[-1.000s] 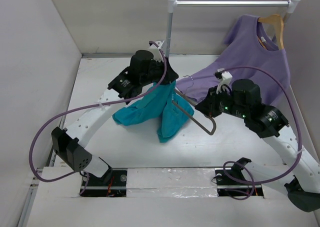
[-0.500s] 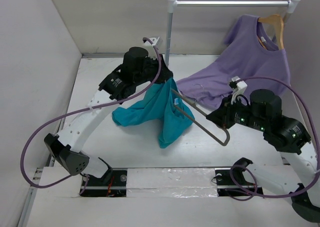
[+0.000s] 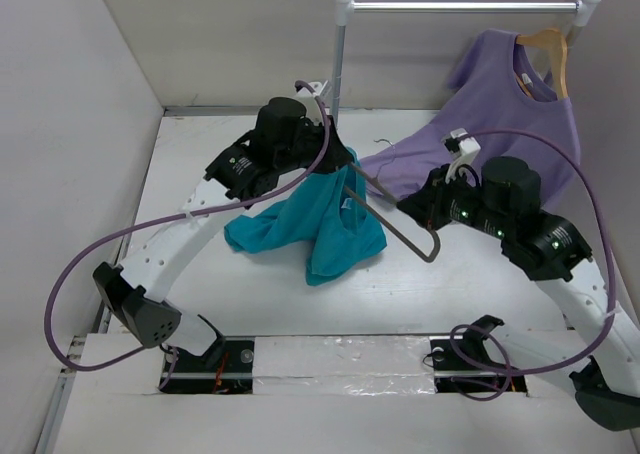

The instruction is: Place the t-shirt on the hanger

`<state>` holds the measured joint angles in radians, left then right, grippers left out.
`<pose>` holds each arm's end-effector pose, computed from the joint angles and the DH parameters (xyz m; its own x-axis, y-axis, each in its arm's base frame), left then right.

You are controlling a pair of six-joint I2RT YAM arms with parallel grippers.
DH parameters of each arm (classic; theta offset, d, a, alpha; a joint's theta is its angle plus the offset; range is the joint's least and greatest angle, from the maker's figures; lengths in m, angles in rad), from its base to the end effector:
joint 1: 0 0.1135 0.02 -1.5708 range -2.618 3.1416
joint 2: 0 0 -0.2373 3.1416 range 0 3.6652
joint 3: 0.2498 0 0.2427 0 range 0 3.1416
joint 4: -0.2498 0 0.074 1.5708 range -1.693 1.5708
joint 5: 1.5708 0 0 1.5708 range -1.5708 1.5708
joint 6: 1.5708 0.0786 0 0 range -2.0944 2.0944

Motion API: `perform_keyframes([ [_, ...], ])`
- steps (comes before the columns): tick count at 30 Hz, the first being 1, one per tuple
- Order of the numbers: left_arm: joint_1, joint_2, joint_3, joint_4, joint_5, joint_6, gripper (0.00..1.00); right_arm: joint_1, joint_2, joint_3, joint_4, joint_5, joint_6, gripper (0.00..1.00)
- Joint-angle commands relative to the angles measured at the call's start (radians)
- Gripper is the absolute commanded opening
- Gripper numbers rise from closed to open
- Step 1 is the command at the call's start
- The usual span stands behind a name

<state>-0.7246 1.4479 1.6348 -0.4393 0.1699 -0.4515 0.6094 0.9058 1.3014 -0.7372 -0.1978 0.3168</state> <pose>0.2589 -0.2469 0.4138 -0.5068 -0.1257 -0.8529 0.6166 0.6386 -0.4605 0.1632 0.1327 0.3956 -0.4832 0.0353 -0.8748 -0.5920 0.7230 0.3561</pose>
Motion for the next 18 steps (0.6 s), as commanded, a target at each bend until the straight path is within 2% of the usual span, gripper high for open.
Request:
perform_keyframes([
  [1,-0.004,-0.066,0.037,0.031,0.039,-0.035,0.0,-0.01,0.048,-0.011,0.199,-0.001,0.007,0.0],
  [8,-0.004,-0.115,0.034,0.031,-0.038,-0.053,0.0,0.041,0.061,-0.016,0.159,0.167,0.036,0.0],
  [11,-0.004,-0.124,0.019,0.068,0.023,-0.061,0.0,0.059,0.074,-0.022,0.163,0.179,0.039,0.0],
  [15,-0.004,-0.124,-0.015,0.12,0.112,-0.078,0.0,0.069,0.1,-0.076,0.32,0.152,0.064,0.0],
  [18,-0.004,-0.118,-0.023,0.113,0.138,-0.076,0.0,0.056,0.148,-0.056,0.413,0.045,0.096,0.0],
])
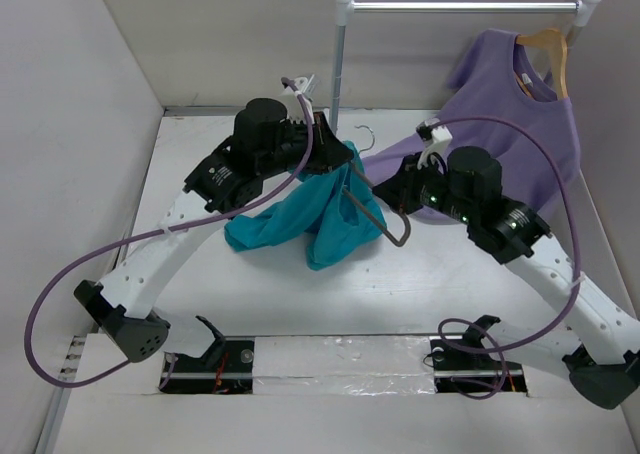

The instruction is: Place the t-shirt on the hanger

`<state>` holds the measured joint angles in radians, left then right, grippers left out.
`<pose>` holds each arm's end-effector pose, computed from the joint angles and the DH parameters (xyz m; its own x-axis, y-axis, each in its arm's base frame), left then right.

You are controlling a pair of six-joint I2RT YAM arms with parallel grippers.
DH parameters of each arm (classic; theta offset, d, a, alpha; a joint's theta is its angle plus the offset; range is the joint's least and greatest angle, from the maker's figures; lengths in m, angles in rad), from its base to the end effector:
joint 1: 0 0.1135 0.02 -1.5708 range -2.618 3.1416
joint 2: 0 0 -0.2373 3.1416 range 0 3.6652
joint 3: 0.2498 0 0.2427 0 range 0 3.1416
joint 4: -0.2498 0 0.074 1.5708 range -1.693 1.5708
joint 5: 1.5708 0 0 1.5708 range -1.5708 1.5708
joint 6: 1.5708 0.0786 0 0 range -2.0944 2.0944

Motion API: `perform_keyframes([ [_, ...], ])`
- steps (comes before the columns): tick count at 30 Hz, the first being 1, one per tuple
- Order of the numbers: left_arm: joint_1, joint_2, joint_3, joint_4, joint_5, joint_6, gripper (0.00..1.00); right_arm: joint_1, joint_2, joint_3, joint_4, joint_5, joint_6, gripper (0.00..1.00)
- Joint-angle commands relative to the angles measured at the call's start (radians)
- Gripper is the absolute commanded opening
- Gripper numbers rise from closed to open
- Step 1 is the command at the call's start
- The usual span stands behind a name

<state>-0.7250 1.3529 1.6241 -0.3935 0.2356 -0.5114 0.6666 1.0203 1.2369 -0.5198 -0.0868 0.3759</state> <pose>0.2337 -0.2316 0.4476 -0.4801 -0.2105 -0.8516 0.6689 0.5403 -0.5106 0.1986 0.1649 0.3794 -0.4683 0.0969 -0.8782 -0.5473 0.7485 0.3744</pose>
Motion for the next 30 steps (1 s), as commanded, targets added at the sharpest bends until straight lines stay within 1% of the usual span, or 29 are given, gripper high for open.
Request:
perform_keyframes([
  [1,-0.004,-0.023,-0.012,0.067,0.076,-0.013,0.0,-0.001,0.07,0.021,0.207,-0.088,0.041,0.0],
  [2,-0.004,-0.023,-0.01,0.064,0.082,-0.013,0.0,0.011,0.084,0.032,0.227,-0.105,0.044,0.0],
  [3,-0.004,-0.027,-0.01,0.059,0.083,-0.012,0.0,0.033,0.098,0.041,0.262,-0.085,0.047,0.0],
  [4,-0.004,-0.032,-0.01,0.058,0.084,-0.012,0.0,0.033,0.098,0.038,0.262,-0.085,0.049,0.0],
  [10,-0.004,-0.067,-0.033,0.067,0.1,-0.024,0.0,0.042,0.109,-0.002,0.481,-0.057,0.093,0.0],
  [11,-0.004,-0.07,-0.027,0.059,0.085,-0.024,0.0,0.042,0.091,-0.034,0.557,-0.029,0.103,0.0],
  [13,-0.004,-0.086,-0.021,0.03,0.061,-0.012,0.0,0.042,0.048,-0.089,0.648,0.016,0.135,0.0],
  [14,-0.004,-0.092,-0.018,0.016,0.019,-0.007,0.0,0.042,0.022,-0.137,0.735,0.047,0.147,0.0],
  [15,-0.004,-0.107,-0.02,-0.007,-0.008,-0.007,0.0,0.042,-0.018,-0.149,0.756,0.058,0.15,0.0],
  [17,-0.004,-0.12,-0.02,-0.021,-0.077,-0.013,0.0,0.042,-0.045,-0.157,0.762,0.081,0.138,0.0],
  [19,-0.004,-0.135,-0.018,-0.025,-0.097,-0.012,0.11,0.042,-0.066,-0.174,0.758,0.111,0.124,0.0],
  [20,-0.004,-0.136,-0.013,-0.025,-0.105,-0.012,0.19,0.051,-0.072,-0.181,0.758,0.127,0.123,0.0],
  [21,-0.004,-0.135,-0.003,-0.022,-0.108,-0.013,0.34,0.051,-0.08,-0.2,0.759,0.131,0.124,0.0],
  [23,-0.004,-0.132,0.016,-0.018,-0.119,-0.013,0.44,0.051,-0.107,-0.218,0.768,0.136,0.126,0.0],
  [25,-0.004,-0.126,0.045,0.008,-0.131,-0.022,0.51,0.071,-0.124,-0.232,0.77,0.15,0.118,0.0],
  [29,-0.004,-0.121,0.054,0.088,-0.182,-0.099,0.52,0.09,-0.152,-0.243,0.741,0.183,0.089,0.0],
  [30,-0.004,-0.121,0.037,0.131,-0.188,-0.146,0.52,0.09,-0.16,-0.247,0.741,0.189,0.089,0.0],
])
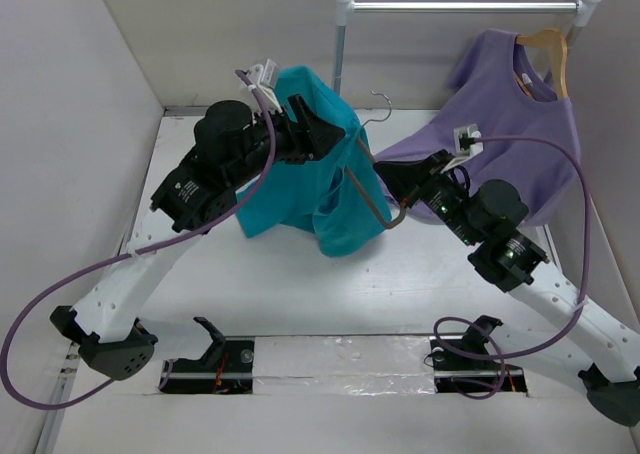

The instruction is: Place the t-shirt on the hanger

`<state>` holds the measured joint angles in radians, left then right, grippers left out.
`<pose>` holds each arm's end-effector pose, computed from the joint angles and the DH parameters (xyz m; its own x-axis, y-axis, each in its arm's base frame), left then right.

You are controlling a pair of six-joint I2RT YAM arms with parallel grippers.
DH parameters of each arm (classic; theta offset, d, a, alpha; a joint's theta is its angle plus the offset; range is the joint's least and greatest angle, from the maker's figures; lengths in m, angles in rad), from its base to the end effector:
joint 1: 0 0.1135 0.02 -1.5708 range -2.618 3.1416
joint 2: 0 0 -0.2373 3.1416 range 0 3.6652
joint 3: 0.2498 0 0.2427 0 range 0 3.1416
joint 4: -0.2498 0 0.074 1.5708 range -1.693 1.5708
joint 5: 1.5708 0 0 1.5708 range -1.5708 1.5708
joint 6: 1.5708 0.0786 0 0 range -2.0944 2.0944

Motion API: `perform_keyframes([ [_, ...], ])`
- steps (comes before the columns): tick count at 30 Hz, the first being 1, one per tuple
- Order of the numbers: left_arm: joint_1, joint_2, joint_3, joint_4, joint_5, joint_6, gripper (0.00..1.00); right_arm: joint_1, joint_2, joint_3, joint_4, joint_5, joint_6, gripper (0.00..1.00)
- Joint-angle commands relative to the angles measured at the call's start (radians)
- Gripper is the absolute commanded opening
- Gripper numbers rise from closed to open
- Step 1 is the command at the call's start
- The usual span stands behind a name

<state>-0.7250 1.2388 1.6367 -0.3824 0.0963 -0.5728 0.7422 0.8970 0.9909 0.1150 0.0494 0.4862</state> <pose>0.2109 -0.1969 0.4866 -0.3870 -0.3779 -0.8411 0.6215 0.5670 -0.5407 0.1866 0.1659 0.4124 -0.1637 0.4831 -0.8601 -0.6368 0.6142 0.4662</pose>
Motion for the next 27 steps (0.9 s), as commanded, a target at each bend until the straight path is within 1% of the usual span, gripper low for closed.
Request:
perform_keyframes([
  [1,-0.004,-0.007,0.015,0.14,-0.055,-0.11,0.52,0.023,-0.046,-0.008,0.101,0.059,-0.023,0.0],
  [3,-0.004,-0.009,-0.02,0.2,-0.066,-0.175,0.54,0.023,-0.073,-0.031,0.1,0.075,-0.021,0.0],
  [6,-0.004,0.033,-0.011,0.224,-0.055,-0.209,0.57,0.046,-0.099,-0.044,0.084,0.096,-0.029,0.0],
  [8,-0.004,0.054,0.006,0.226,-0.037,-0.228,0.58,0.068,-0.107,-0.047,0.069,0.118,-0.043,0.0],
  [11,-0.004,0.094,0.04,0.195,-0.043,-0.248,0.6,0.068,-0.122,-0.047,0.057,0.139,-0.057,0.0],
  [12,-0.004,0.102,0.057,0.168,-0.049,-0.252,0.59,0.068,-0.125,-0.047,0.058,0.142,-0.057,0.0],
  [15,-0.004,0.12,0.054,0.162,-0.061,-0.272,0.59,0.077,-0.122,-0.037,0.038,0.142,-0.07,0.0],
  [21,-0.004,0.131,-0.004,0.264,-0.037,-0.32,0.59,0.112,-0.092,-0.015,0.041,0.167,-0.11,0.0],
  [23,-0.004,0.126,-0.031,0.298,-0.026,-0.338,0.58,0.121,-0.07,0.008,0.037,0.167,-0.133,0.0],
  [27,-0.004,0.11,-0.109,0.375,-0.03,-0.364,0.52,0.178,-0.021,0.028,0.052,0.205,-0.172,0.0],
])
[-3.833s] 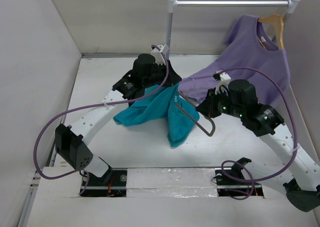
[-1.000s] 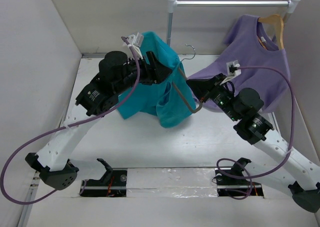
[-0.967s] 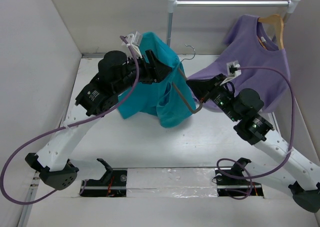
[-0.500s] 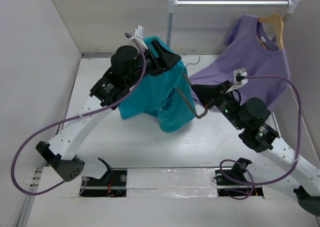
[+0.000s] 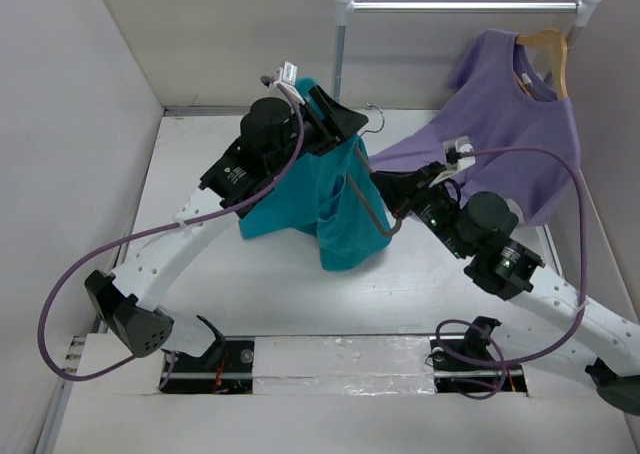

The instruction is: Place the t-shirt on the hanger

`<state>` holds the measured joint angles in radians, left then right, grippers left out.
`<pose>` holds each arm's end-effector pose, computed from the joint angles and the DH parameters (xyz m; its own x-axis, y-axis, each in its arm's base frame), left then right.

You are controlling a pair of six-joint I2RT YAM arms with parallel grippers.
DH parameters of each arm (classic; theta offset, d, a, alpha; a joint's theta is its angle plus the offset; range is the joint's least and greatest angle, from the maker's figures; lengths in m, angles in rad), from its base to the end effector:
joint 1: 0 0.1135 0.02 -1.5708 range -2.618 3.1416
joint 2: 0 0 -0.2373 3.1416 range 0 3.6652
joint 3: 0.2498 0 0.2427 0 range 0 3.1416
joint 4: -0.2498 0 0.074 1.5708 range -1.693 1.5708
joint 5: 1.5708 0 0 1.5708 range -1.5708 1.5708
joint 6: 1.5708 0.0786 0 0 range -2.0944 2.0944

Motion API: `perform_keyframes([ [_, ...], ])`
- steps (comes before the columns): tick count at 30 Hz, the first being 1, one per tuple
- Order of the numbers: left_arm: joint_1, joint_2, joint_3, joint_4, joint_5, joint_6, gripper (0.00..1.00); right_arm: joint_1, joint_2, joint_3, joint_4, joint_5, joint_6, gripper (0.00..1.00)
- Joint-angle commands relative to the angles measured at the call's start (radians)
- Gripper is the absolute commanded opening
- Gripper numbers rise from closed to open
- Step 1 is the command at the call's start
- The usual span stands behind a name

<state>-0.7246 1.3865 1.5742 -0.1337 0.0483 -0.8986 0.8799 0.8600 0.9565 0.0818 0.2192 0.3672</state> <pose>0.2585 -0.2339 0.4578 -0.5211 -0.5825 -0.6238 0.4664 0.4178 -0.7797 0.1673 0.1755 0.4024 -0.1156 0.4101 -0.9047 -0.6154 0.6854 0.3893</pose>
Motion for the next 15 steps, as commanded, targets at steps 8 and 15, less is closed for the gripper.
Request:
perform_keyframes([
  [8,-0.004,-0.06,-0.135,0.172,-0.033,-0.048,0.46,0.106,0.105,0.136,0.122,0.108,-0.12,0.0],
  [15,-0.004,-0.075,-0.137,0.2,-0.074,-0.019,0.0,0.116,0.131,0.133,0.121,0.106,-0.094,0.0],
])
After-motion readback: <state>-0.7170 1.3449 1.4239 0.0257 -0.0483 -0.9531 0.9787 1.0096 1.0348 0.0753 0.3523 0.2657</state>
